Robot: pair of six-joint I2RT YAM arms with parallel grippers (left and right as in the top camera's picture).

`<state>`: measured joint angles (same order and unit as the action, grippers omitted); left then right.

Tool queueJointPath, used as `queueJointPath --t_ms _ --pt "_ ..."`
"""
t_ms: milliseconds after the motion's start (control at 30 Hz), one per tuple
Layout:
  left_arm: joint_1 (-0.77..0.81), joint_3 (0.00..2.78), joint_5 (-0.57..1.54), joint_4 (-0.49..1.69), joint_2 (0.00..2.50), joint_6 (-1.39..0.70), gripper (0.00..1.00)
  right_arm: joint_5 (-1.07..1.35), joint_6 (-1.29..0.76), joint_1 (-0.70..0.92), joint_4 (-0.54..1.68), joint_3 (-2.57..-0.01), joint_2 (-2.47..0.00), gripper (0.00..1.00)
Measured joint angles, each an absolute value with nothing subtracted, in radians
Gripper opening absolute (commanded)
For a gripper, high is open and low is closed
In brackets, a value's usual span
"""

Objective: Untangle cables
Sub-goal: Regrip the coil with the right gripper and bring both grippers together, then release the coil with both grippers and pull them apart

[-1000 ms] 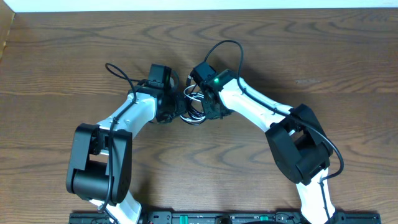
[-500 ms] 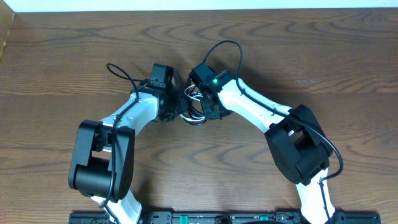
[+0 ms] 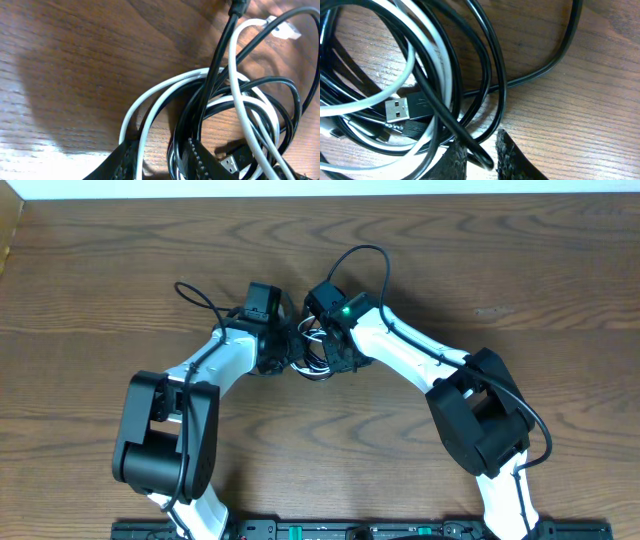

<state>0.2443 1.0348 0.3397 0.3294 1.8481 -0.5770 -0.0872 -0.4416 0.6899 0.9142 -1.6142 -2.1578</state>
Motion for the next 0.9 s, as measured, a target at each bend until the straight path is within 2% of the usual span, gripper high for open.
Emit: queueJointPath --t_ms 300,667,900 --pt "0.337 1.059 0.221 0.336 1.862 -0.616 0.33 -0.102 -0.442 0.689 0.919 -1.614 -2.158 0.18" --pt "0.337 1.069 0.209 0.331 1.870 -0.656 0.33 -0.179 -0.441 0.690 1.013 -1.613 -2.158 0.18" --pt "0.337 1.069 0.207 0.327 1.871 -0.658 0.33 -0.260 -0.441 0.687 1.001 -1.563 -2.158 0.25"
